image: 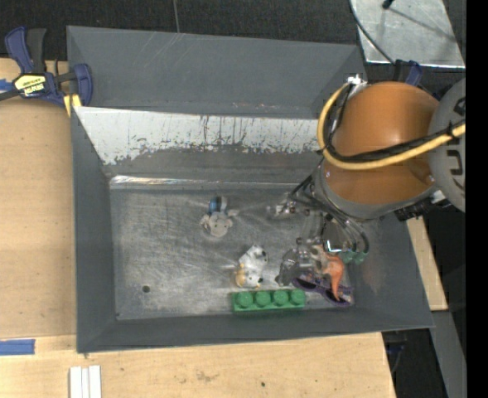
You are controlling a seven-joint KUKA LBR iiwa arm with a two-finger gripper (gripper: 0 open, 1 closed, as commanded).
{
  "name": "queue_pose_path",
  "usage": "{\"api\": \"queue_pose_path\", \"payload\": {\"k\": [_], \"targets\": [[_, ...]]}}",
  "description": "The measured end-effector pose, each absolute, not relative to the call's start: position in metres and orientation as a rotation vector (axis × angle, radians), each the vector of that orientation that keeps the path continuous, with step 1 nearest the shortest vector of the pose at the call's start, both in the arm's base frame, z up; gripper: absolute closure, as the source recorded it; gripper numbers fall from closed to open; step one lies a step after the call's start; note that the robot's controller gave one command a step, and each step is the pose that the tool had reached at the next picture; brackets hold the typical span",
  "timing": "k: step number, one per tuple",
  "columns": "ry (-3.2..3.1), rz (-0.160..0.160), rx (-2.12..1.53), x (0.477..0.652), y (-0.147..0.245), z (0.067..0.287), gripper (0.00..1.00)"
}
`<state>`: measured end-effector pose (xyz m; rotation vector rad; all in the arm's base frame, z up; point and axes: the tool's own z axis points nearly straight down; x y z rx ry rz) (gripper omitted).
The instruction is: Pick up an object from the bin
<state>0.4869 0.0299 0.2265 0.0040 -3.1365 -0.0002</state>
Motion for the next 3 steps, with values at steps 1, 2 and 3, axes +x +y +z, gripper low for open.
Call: {"api": "queue_pose_path", "payload": {"k": [1, 2, 3], "targets": [[-3.145, -0.001, 0.002, 0.488, 0.030, 0.230, 0.00], [-3.143, -0.001, -0.172, 0.490, 0.033, 0.182, 0.00], [-3.141, 0.000, 0.001, 0.487, 0.032, 0.161, 0.00]]}}
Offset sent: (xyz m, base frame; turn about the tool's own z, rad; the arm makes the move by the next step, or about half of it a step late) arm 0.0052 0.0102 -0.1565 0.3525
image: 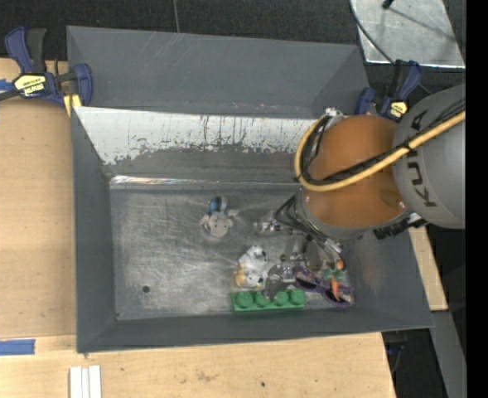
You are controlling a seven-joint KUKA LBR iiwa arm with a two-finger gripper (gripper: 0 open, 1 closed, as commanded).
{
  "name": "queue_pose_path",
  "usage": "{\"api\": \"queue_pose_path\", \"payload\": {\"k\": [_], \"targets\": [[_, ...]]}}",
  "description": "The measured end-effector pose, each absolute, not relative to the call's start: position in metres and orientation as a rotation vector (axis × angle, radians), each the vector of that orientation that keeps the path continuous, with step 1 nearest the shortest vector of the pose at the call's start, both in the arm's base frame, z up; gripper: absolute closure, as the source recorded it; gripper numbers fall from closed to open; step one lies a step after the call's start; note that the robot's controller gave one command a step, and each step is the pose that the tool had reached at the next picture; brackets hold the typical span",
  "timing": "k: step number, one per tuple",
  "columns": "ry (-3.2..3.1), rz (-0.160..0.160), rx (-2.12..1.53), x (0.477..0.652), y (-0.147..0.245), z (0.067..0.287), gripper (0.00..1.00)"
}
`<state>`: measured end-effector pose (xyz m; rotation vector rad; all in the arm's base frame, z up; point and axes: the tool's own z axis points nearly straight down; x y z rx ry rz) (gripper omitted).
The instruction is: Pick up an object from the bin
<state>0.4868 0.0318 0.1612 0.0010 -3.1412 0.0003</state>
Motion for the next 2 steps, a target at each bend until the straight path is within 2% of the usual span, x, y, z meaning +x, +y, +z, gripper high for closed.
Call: {"api": "queue_pose_path", "payload": {"k": [1, 2], "targets": [[-3.143, -0.001, -0.143, 0.509, 0.034, 0.136, 0.00], [-3.151, -0.003, -0.204, 0.508, 0.028, 0.089, 0.00]]}}
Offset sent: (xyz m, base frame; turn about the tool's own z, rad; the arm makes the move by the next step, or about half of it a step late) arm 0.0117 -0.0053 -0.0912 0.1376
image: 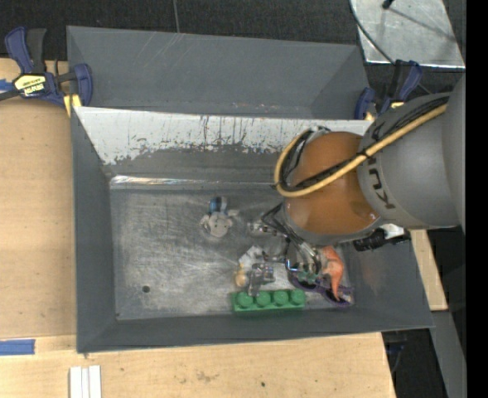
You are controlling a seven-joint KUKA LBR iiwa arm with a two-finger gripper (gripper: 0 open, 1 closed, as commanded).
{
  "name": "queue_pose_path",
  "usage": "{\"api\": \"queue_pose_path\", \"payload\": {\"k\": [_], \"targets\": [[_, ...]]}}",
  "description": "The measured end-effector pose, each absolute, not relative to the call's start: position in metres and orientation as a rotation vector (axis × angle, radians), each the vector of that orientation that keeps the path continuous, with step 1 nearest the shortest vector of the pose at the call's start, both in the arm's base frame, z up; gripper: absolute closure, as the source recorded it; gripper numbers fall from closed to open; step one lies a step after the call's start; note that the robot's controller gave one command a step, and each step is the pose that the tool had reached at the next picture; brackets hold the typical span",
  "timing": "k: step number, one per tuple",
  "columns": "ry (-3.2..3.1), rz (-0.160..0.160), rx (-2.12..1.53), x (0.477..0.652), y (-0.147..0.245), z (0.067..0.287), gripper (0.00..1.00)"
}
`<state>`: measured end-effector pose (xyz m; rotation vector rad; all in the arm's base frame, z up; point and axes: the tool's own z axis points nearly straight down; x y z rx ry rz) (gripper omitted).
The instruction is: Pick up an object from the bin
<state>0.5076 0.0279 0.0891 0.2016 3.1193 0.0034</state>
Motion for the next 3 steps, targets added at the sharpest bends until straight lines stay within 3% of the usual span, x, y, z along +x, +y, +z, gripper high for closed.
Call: {"api": "queue_pose_path", "payload": {"k": [1, 3], "targets": [[3.116, 0.005, 0.200, 0.5069, 0.0288, 0.0865, 1.00], [3.119, 0.004, 0.200, 0.5067, 0.0287, 0.0885, 1.00]]}}
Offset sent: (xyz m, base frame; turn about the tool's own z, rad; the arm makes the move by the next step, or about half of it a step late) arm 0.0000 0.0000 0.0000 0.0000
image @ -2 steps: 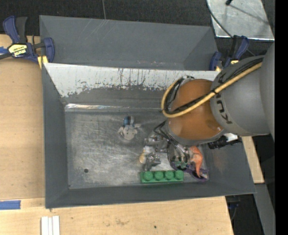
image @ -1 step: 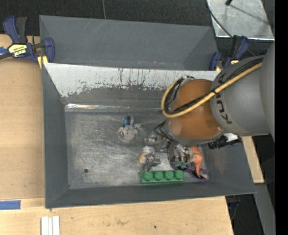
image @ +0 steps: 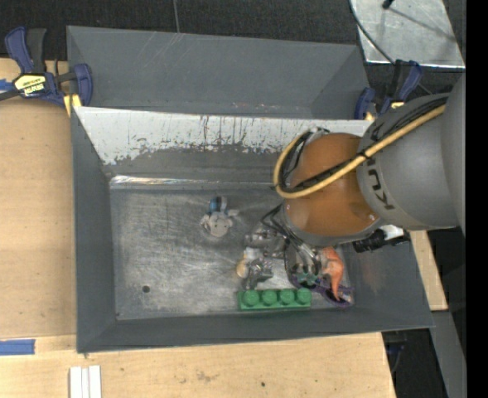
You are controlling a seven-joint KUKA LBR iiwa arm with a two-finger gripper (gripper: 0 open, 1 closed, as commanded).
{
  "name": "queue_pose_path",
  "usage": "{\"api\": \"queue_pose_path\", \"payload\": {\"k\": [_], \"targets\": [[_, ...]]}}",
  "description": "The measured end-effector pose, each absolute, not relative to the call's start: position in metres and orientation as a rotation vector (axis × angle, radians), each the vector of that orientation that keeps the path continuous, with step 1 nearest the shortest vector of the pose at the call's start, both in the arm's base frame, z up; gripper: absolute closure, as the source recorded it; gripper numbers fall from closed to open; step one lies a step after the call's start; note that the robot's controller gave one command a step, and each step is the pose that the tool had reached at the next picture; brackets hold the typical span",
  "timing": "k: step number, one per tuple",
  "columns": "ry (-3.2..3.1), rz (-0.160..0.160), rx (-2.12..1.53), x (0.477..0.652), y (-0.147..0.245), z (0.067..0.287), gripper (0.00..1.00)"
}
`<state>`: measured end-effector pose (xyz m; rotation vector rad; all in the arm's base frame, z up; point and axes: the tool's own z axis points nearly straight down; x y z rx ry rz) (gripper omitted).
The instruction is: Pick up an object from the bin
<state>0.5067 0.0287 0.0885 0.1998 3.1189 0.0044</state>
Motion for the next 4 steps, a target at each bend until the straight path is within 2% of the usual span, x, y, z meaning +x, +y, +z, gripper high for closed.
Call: {"api": "queue_pose_path", "payload": {"k": [1, 4], "targets": [[3.134, 0.001, 0.201, 0.504, 0.028, 0.097, 1.00], [3.133, 0.001, 0.200, 0.504, 0.028, 0.158, 1.00]]}}
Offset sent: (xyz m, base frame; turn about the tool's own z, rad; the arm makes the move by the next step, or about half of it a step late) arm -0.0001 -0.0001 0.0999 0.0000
